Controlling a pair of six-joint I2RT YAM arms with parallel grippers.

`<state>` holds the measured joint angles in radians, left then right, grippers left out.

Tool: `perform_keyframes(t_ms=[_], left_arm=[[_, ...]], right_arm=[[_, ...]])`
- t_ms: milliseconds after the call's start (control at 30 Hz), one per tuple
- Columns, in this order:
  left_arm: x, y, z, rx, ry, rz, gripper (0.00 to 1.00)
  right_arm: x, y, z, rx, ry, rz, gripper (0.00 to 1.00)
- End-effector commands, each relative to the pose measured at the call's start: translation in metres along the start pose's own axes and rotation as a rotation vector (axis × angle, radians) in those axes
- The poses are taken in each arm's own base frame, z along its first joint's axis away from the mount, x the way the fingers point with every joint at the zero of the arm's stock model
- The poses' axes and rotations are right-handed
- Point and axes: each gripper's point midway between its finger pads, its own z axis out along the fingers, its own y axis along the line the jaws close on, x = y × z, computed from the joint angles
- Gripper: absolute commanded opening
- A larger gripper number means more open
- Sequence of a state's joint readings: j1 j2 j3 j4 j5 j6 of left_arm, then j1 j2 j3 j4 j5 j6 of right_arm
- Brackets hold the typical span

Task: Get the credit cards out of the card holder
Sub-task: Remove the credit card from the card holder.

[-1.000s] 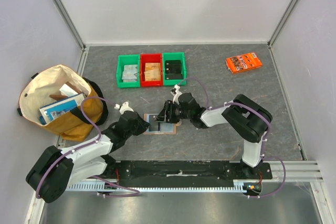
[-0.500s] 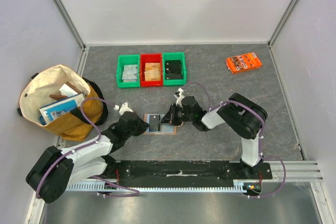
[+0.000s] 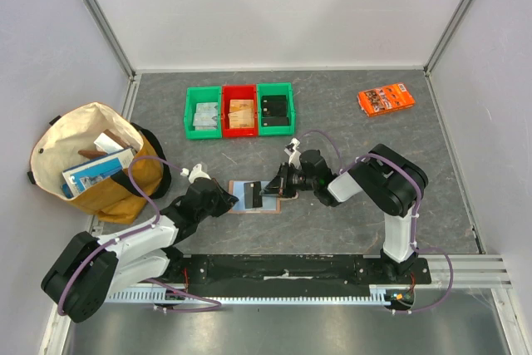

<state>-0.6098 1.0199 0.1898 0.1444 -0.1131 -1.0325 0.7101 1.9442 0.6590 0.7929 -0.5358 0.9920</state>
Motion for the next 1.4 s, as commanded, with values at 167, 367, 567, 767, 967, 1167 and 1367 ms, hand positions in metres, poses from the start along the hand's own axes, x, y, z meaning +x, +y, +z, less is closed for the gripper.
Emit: perform_keyframes(t_ms=[167,367,567,767,967,1167,1367], left_arm=[[0.017,0.014,-0.002,-0.036,0.075,-0.020,0.03],[0.021,0.015,-0.002,-0.031,0.091,-0.026,0.03],[0.023,0.015,-0.002,-0.029,0.095,-0.028,0.03],[0.022,0.016,-0.003,-0.024,0.088,-0.034,0.02],[0.016,0.009,-0.007,0.000,0.062,-0.018,0.02],[0.000,-0.024,-0.015,0.098,0.051,0.087,0.16],[-0.031,-0.086,-0.040,0.277,0.000,0.291,0.54]], right_arm=[[0.004,0.005,-0.001,-0.038,0.047,-0.042,0.26],[-0.002,0.008,0.006,-0.052,0.040,-0.031,0.41],[0.003,0.009,0.015,-0.054,0.054,-0.029,0.39],[0.001,0.009,0.010,-0.055,0.049,-0.032,0.00],[-0.014,-0.009,-0.024,0.023,0.013,-0.055,0.00],[-0.022,-0.005,-0.051,0.097,0.018,-0.215,0.00],[-0.039,0.018,-0.083,0.192,0.020,-0.438,0.00]])
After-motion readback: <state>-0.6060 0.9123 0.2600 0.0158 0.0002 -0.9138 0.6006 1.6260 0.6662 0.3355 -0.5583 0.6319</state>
